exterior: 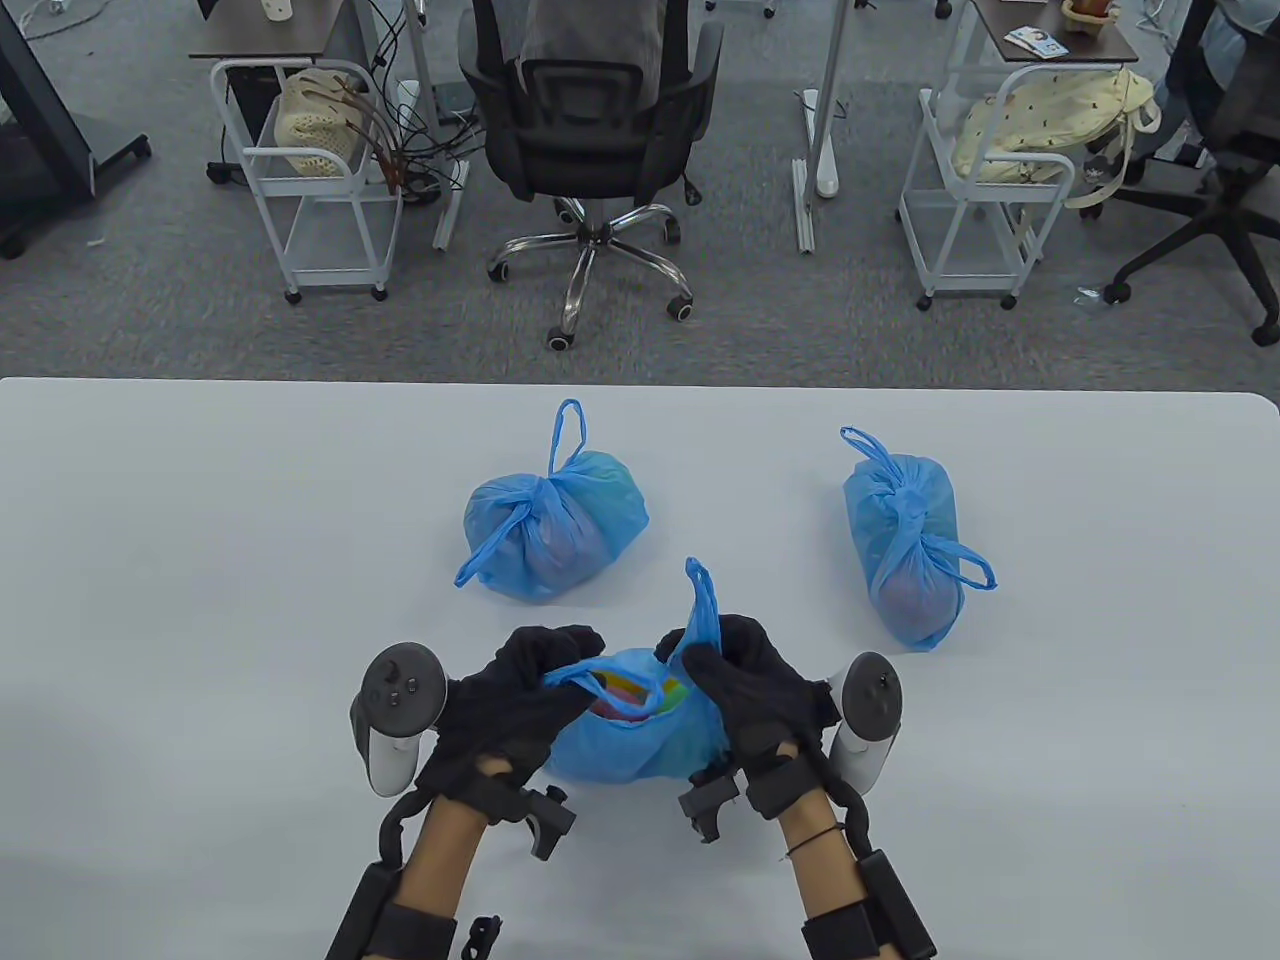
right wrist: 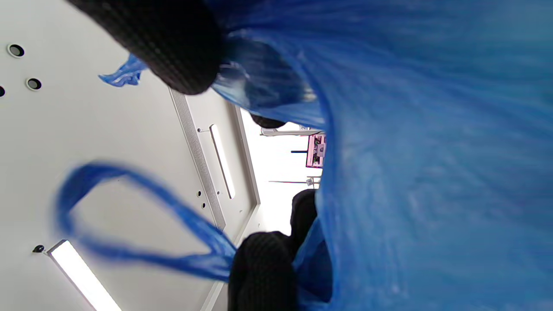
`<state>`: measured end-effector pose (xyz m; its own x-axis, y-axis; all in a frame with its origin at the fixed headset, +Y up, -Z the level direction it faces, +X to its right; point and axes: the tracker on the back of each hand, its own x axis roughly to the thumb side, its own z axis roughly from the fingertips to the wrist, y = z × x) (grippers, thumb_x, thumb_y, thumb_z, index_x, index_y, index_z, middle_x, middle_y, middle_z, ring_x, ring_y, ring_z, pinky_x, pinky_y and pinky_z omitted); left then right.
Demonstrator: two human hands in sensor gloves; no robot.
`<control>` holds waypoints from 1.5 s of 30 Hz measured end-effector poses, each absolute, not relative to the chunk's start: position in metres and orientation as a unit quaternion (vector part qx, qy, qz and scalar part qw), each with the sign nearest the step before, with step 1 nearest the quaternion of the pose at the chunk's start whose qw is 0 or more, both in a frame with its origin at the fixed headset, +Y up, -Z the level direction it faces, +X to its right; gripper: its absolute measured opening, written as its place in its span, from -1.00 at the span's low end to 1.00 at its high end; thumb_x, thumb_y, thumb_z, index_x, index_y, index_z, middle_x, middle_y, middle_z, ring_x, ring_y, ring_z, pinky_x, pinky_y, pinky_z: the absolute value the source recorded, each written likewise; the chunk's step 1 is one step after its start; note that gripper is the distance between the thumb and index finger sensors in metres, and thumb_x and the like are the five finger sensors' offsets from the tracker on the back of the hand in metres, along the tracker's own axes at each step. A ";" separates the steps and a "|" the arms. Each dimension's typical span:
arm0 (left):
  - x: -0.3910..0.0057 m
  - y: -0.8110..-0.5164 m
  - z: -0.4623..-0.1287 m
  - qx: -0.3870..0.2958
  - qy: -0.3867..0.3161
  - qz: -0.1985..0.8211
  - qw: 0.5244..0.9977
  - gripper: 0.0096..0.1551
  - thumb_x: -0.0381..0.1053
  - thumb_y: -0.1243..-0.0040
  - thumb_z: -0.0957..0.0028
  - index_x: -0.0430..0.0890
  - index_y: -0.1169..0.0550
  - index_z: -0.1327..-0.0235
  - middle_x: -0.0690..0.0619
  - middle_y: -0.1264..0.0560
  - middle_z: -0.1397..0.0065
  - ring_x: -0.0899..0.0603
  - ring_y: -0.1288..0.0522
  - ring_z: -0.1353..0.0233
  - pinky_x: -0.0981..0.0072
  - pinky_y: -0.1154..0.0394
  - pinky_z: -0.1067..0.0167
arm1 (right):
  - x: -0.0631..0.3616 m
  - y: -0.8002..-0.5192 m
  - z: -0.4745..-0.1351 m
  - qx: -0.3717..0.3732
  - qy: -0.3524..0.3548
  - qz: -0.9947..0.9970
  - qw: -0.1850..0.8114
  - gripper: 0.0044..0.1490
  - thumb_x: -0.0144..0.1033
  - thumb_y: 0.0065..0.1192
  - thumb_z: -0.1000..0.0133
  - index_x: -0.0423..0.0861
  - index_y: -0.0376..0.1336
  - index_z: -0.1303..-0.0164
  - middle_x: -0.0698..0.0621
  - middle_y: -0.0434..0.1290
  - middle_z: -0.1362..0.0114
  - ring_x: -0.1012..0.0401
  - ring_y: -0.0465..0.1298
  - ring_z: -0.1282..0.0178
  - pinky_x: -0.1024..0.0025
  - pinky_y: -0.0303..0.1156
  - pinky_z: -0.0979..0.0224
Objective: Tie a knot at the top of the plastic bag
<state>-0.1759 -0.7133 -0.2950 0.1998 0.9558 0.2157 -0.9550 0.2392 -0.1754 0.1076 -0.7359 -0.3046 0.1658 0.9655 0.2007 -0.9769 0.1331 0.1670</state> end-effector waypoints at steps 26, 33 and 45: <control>-0.151 -0.730 -0.295 -0.072 -0.200 0.594 0.776 -0.34 0.00 -0.17 -0.12 -0.08 -0.29 -0.48 0.11 -0.62 0.01 -0.16 -0.65 -0.12 -0.42 -0.31 -0.35 | 0.083 -0.720 -0.288 0.189 -0.094 0.774 0.597 -0.57 -0.30 0.35 -0.11 -0.10 0.40 -0.17 -0.06 0.64 0.05 -0.03 0.66 0.03 -0.33 0.36 -0.22; -0.146 -0.727 -0.294 -0.079 -0.240 0.566 0.785 0.02 0.29 -0.36 0.05 -0.06 -0.17 -0.57 0.10 -0.59 -0.06 -0.18 -0.63 -0.20 -0.47 -0.29 -0.37 | 0.080 -0.716 -0.284 0.189 -0.143 0.812 0.534 -0.57 -0.30 0.36 -0.10 -0.14 0.42 -0.14 -0.07 0.65 0.10 -0.03 0.67 0.09 -0.32 0.37 -0.19; -0.155 -0.733 -0.293 -0.013 -0.171 0.615 0.770 -0.51 0.19 -0.09 -0.09 0.07 -0.61 -0.20 0.24 -0.73 0.49 -0.06 -0.77 0.15 -0.26 -0.47 -0.26 | 0.072 -0.708 -0.278 0.224 -0.189 0.860 0.419 -0.58 -0.27 0.37 -0.08 -0.12 0.44 -0.12 -0.04 0.67 0.12 -0.01 0.69 0.11 -0.30 0.40 -0.18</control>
<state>-0.1551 -0.7330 -0.2934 0.1854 0.9512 0.2468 -0.9423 0.2433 -0.2299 0.0717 -0.7079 -0.2779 -0.5492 0.6353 0.5429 -0.8042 -0.5783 -0.1369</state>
